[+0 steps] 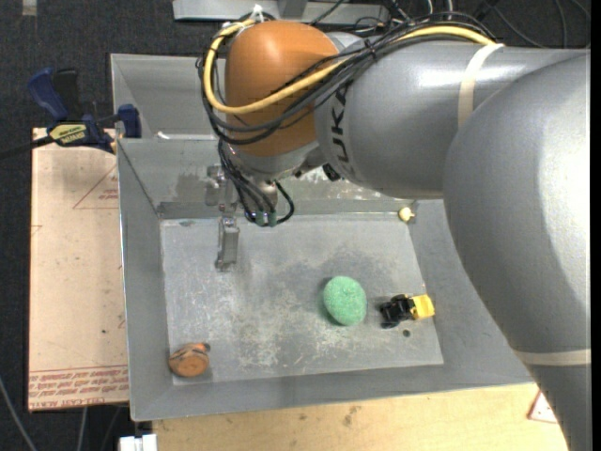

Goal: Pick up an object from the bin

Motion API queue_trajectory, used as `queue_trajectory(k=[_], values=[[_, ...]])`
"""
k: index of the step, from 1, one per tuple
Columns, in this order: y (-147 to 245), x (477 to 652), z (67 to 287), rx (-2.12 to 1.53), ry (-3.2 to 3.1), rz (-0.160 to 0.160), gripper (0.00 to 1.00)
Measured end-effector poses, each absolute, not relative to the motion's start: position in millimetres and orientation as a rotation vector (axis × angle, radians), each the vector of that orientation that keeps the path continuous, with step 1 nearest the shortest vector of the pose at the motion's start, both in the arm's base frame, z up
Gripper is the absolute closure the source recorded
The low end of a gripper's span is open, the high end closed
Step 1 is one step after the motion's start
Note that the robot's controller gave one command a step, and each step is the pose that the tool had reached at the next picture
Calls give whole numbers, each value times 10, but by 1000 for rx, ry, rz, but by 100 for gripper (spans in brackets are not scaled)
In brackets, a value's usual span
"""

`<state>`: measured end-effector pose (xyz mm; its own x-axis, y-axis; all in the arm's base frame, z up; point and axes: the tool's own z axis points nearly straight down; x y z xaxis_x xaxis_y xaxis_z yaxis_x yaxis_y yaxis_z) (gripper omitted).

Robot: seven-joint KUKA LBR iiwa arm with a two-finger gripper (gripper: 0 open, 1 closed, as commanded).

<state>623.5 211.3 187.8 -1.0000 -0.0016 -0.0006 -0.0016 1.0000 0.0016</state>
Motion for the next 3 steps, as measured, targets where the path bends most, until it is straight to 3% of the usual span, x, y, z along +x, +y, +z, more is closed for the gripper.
queue_trajectory(k=[1, 2, 3], values=[[1690, 6424, 2313, -13, 3143, 4, 0], [1750, 6534, 2052, -175, 3122, 2, 0], [1852, 6491, 1521, -236, 3135, 3, 0]])
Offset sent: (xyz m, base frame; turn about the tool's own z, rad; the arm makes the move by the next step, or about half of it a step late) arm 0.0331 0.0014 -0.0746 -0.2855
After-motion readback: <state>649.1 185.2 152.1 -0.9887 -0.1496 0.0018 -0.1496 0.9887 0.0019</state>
